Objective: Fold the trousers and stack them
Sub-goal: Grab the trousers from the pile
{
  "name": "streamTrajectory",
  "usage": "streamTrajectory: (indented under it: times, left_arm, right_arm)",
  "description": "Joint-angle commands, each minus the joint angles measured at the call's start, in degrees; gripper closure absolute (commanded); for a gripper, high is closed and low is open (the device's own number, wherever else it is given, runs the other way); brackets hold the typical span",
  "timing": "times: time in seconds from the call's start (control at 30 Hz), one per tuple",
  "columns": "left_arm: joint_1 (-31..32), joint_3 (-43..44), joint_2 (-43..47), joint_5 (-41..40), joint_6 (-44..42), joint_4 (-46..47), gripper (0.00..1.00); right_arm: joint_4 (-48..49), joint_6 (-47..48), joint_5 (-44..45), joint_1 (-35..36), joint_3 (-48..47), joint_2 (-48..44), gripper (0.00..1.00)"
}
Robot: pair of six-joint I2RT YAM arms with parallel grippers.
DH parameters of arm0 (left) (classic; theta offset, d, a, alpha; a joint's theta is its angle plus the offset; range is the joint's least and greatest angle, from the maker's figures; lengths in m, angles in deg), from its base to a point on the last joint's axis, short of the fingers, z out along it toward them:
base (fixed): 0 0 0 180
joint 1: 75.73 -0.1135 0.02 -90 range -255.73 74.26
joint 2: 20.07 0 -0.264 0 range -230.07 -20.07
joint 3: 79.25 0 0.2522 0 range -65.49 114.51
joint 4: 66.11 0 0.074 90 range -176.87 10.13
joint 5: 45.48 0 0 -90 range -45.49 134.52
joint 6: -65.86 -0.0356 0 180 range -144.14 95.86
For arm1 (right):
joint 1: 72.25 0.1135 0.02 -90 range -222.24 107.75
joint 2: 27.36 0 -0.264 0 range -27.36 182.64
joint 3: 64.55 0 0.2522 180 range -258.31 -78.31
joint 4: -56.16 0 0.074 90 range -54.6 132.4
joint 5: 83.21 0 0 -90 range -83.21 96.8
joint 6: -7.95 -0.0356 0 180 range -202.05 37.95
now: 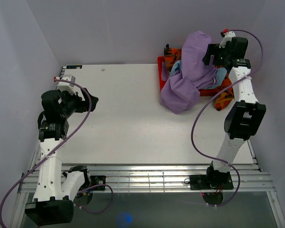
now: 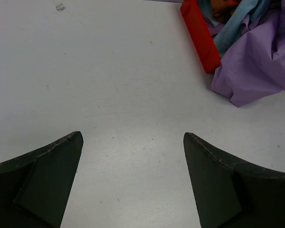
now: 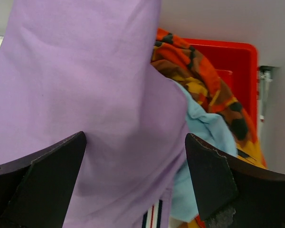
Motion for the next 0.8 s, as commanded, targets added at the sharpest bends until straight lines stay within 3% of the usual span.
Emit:
streamTrajectory:
  times: [0.0,0.07,0.13,0.27,0.3,0.37,0.4,0.77]
  left_arm:
    - [-0.1,-0.6,0.7,0.2,-0.7,-0.3,0.02]
    - [-0.1,-0.7,0.9,0.0,-0.8,-0.5,0.02]
    - [-0.1,-0.7,1.2,-0.3,-1.0,-0.6,0.02]
    - [-0.1,-0.7,1.6,-0.7,-1.4,-1.1,0.02]
    - [-0.1,-0.6,1.5,-0.8,-1.5,-1.1,0.02]
    - [-0.1,-0.5,1.4,-0.6,-1.4,-0.9,0.02]
    - [-0.1,-0.4,1.2,-0.5,-1.1,-0.8,0.02]
    - [-0.1,0.8,0.8,-0.7,0.3,-0.1,0.02]
  right_arm:
    - [0.6,-3.5,-8.5,-0.2,-4.6,3.4,0.10]
    - [-0.1,-6.5,-12.0,-0.4,-7.6,6.6,0.09]
    - [-0.6,-8.0,-15.6,-0.6,-9.1,8.1,0.02]
    - [1.2,-10.3,-19.4,-1.5,-9.3,7.2,0.49]
    - [1.9,-11.1,-19.9,-1.8,-9.5,6.8,0.72]
    - [3.1,-13.4,-21.5,-3.2,-10.1,5.1,0.89]
    - [4.9,-16.0,-21.9,-3.8,-10.8,4.3,0.92]
    - [27.9,-36.3,-28.9,-8.9,-17.5,-5.6,0.92]
